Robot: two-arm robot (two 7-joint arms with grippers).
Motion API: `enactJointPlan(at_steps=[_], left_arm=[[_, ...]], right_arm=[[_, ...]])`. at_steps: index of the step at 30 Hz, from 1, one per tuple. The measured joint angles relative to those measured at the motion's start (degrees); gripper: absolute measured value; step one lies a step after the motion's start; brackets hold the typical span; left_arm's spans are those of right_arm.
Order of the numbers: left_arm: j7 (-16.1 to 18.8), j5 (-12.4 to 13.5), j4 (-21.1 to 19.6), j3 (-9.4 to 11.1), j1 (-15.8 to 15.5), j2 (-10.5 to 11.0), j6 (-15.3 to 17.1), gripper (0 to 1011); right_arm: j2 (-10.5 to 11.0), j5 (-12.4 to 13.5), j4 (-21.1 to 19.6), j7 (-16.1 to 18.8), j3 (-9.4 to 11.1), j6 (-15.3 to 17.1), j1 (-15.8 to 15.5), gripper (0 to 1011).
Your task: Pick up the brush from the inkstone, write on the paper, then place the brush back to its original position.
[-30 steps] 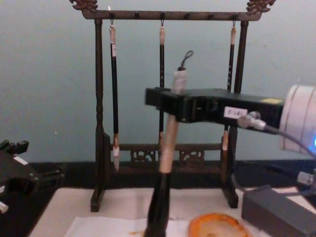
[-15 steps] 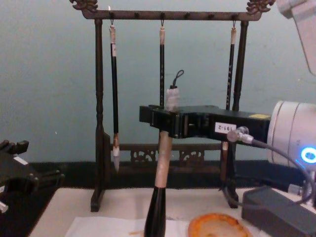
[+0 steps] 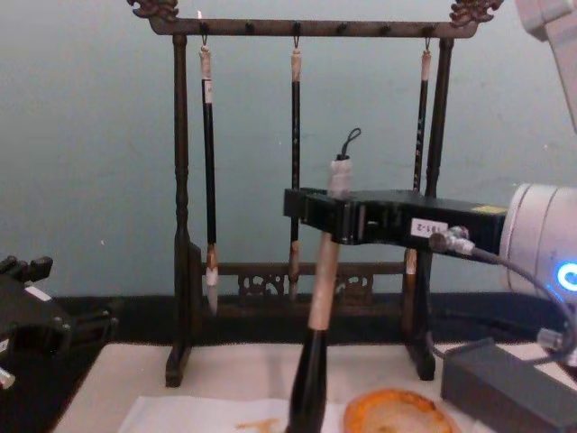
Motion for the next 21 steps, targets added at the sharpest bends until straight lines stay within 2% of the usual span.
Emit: enactJointPlan(at_steps=[9, 14, 21], left_arm=[[0.0, 0.0, 0.0, 0.0, 0.0, 0.0, 0.0, 1010], [0.0, 0.0, 0.0, 0.0, 0.0, 0.0, 0.0, 1010], [0.0, 0.0, 0.0, 0.0, 0.0, 0.0, 0.0, 1010]], right_arm=[[-0.4, -2.9, 0.3, -2.2, 1.5, -1.6, -0.4, 148], [-0.7, -3.1, 0.3, -2.3, 2.4, -1.7, -0.7, 148], [-1.0, -3.2, 0.0, -1.6, 2.7, -1.6, -1.0, 148]])
